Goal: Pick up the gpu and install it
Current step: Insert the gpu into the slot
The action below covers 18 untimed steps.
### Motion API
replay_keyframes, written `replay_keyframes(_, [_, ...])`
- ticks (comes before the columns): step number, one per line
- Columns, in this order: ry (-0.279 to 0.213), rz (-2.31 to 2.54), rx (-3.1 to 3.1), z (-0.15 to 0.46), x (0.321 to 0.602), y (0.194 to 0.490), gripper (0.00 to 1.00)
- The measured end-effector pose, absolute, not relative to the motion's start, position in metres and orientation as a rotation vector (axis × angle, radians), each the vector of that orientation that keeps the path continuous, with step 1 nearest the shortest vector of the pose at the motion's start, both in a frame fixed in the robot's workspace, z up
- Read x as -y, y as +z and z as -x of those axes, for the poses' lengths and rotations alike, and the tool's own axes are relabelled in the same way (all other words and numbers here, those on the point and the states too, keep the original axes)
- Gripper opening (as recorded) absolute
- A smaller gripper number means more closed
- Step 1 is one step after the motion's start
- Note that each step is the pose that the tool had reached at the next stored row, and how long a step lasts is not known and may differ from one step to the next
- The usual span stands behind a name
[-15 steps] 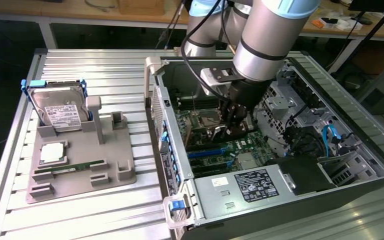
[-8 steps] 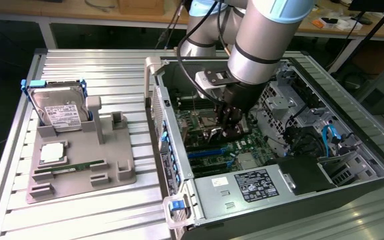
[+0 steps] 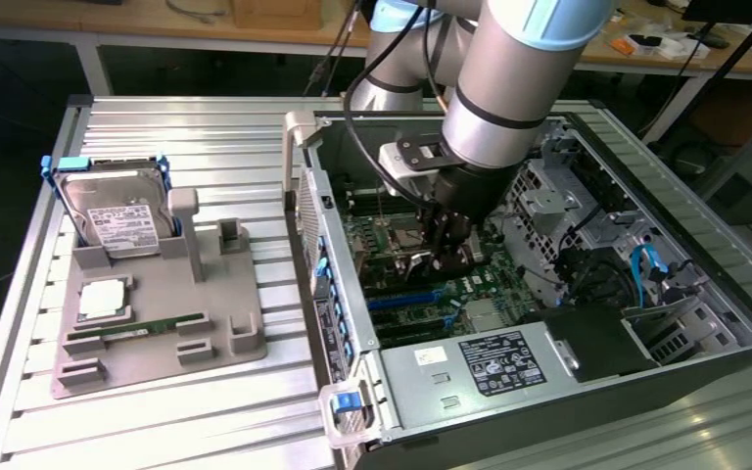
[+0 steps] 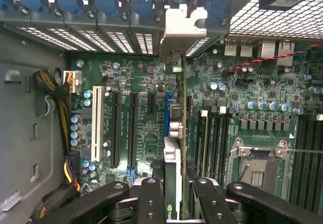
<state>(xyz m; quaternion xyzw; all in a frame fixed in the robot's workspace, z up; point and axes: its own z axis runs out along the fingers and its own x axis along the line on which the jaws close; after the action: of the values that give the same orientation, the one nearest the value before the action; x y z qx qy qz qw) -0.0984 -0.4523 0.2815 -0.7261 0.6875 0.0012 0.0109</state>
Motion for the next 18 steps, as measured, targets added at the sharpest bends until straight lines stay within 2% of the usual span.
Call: replay_keyframes(18, [0.002,2.262,-2.142,0.1027,0.4549,0.2796,0.27])
